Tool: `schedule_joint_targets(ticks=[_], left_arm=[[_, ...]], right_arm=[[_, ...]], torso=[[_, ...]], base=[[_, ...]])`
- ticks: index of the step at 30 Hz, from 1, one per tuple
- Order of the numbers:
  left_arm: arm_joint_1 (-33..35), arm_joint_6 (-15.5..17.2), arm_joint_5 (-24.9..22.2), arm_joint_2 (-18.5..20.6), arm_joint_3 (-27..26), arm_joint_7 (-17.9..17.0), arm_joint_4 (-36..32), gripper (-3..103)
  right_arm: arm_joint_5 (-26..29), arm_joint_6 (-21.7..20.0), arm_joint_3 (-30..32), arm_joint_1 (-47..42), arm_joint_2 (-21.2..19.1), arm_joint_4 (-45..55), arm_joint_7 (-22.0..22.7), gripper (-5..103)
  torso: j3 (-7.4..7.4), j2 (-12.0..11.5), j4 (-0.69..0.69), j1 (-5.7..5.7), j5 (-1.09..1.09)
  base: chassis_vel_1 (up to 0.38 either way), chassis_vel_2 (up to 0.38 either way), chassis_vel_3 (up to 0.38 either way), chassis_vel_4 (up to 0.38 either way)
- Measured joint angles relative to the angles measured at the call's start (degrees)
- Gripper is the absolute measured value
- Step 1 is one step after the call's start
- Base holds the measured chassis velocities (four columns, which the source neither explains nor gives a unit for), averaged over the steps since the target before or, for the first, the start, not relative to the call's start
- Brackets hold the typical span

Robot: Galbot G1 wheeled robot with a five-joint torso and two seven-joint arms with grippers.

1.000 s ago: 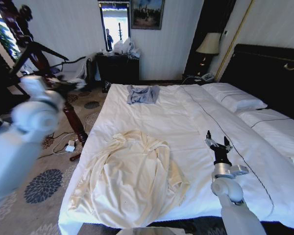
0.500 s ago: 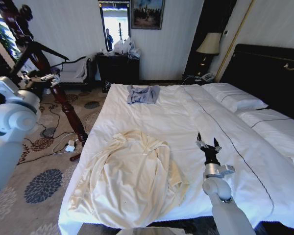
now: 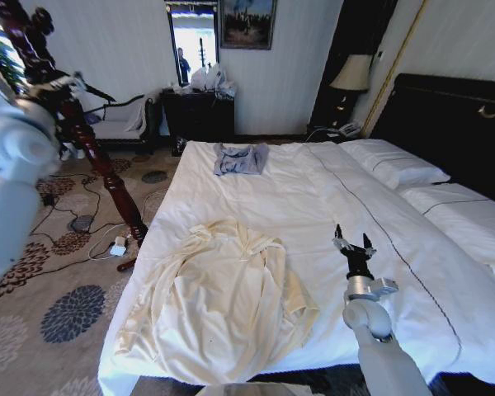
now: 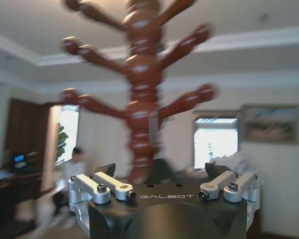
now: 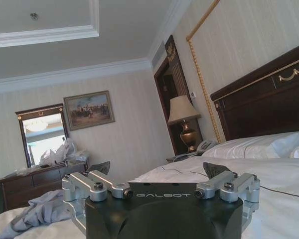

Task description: Pick up the clothes from the bed and hang them on the clothes hanger.

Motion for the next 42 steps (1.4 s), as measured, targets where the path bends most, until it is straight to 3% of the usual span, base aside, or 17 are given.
schedule_joint_targets(ticks=[8, 12, 21, 25, 30, 35, 38, 41, 42], left_arm=[[-3.59, 3.92, -1.13, -0.68, 0.21, -0.36, 6.64, 100], [-6.43, 7.94, -4.56, -1.83, 0.65, -1.44, 10.26, 100], [-7.44, 12.18, -9.96, -2.94, 1.25, -3.86, 11.3, 100], [-7.12, 12.89, -10.84, -2.89, 1.56, -4.45, 11.3, 100], [-7.23, 12.93, -15.26, -3.02, 1.59, -5.71, 11.25, 102], [-8.24, 12.92, -17.35, -3.12, 2.23, -6.53, 11.66, 97], [-8.65, 12.9, -18.49, -3.24, 2.46, -7.12, 12.25, 90], [-8.67, 12.86, -19.42, -3.34, 2.52, -8.01, 12.83, 75], [-8.57, 12.83, -19.62, -3.34, 2.51, -8.14, 12.88, 75]], right_arm=[[-0.43, 0.06, -0.53, 0.46, 0.3, -0.75, -0.05, 100], [-0.71, 0.06, -0.85, 0.56, 0.48, -0.99, -0.05, 100], [-0.98, 0.04, -0.55, 0.2, 0.21, -1.47, 0.1, 100], [-1.08, 0.01, -0.48, 0.09, 0.08, -1.47, 0.19, 100], [-1.44, 0.01, -0.47, -0.09, 0.12, -1.57, 0.3, 100], [-1.6, 0.01, -0.45, -0.15, 0.19, -1.52, 0.35, 100], [-1.63, 0.01, -0.44, -0.19, 0.2, -1.53, 0.39, 100], [-1.63, 0.01, -0.27, -0.23, 0.16, -1.57, 0.41, 100], [-1.64, 0.02, -0.21, -0.23, 0.15, -1.6, 0.42, 100]], torso=[[0.0, 0.0, -0.03, 0.0, -0.01], [0.0, 0.0, -0.03, 0.0, 0.0], [0.0, 0.0, -0.04, 0.0, 0.01], [0.0, 0.0, -0.03, 0.0, 0.01], [0.0, 0.0, -0.02, 0.0, 0.0], [0.01, 0.0, -0.03, 0.0, 0.01], [0.0, 0.0, -0.02, 0.0, 0.01], [0.0, 0.0, -0.03, 0.0, 0.01], [0.0, 0.0, -0.03, 0.0, 0.01]], base=[[0.0, 0.0, 0.0, 0.0], [0.0, 0.0, 0.0, 0.0], [0.0, 0.0, 0.0, 0.0], [0.0, 0.0, 0.0, 0.0], [0.0, 0.0, 0.0, 0.0], [0.0, 0.0, 0.0, 0.0], [0.0, 0.0, 0.0, 0.0], [0.0, 0.0, 0.0, 0.0], [0.0, 0.0, 0.0, 0.0]])
